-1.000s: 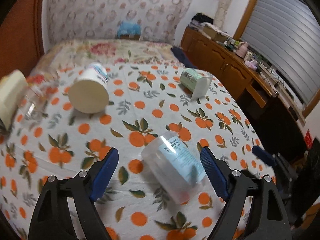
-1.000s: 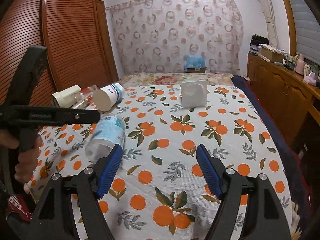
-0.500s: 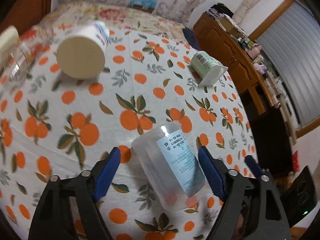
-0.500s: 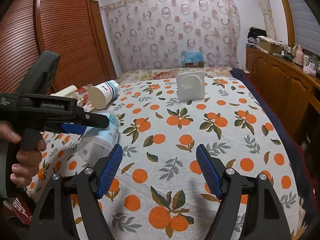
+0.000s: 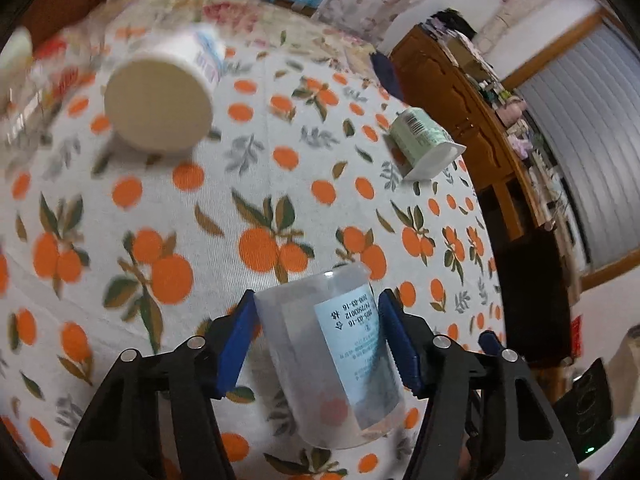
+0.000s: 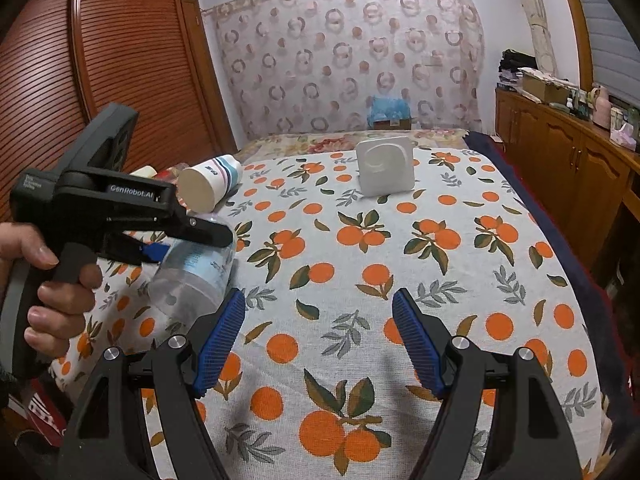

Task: Flip cup upside down
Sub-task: 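Rotate the clear cup with the left gripper, rim toward the bed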

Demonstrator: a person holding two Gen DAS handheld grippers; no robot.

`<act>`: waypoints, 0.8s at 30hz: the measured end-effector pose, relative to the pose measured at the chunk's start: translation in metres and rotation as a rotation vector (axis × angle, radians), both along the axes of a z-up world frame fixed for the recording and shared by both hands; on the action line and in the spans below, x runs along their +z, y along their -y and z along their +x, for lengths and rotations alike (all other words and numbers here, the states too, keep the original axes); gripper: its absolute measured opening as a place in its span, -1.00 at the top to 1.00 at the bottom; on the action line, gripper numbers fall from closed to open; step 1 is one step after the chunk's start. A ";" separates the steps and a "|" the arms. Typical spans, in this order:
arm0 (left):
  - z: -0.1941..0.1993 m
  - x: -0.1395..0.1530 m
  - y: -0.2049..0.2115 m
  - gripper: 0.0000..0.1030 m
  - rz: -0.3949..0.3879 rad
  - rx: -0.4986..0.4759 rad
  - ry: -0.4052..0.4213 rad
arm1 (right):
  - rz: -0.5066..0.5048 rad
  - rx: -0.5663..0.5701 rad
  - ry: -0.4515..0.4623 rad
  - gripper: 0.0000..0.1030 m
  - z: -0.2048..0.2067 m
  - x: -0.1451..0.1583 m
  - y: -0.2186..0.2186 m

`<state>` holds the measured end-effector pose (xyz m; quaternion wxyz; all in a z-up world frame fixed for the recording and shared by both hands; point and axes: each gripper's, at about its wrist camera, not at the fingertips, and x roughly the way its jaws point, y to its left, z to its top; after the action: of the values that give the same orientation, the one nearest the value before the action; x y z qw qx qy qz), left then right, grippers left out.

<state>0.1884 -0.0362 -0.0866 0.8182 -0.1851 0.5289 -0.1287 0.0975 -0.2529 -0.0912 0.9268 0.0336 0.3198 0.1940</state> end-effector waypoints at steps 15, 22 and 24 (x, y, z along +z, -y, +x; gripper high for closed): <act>0.013 0.036 0.009 -0.08 0.309 -0.035 0.305 | -0.040 0.002 0.020 -0.52 -0.004 0.001 -0.009; 0.001 0.036 0.019 -0.08 0.386 -0.060 0.381 | -0.040 0.002 0.021 -0.52 -0.005 0.001 -0.009; -0.005 0.036 0.022 -0.08 0.403 -0.066 0.396 | -0.041 0.002 0.022 -0.52 -0.005 0.001 -0.009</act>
<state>0.1836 -0.0581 -0.0507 0.9212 0.0273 0.3794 -0.0815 0.0928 -0.2436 -0.0900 0.9306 0.0122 0.3134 0.1889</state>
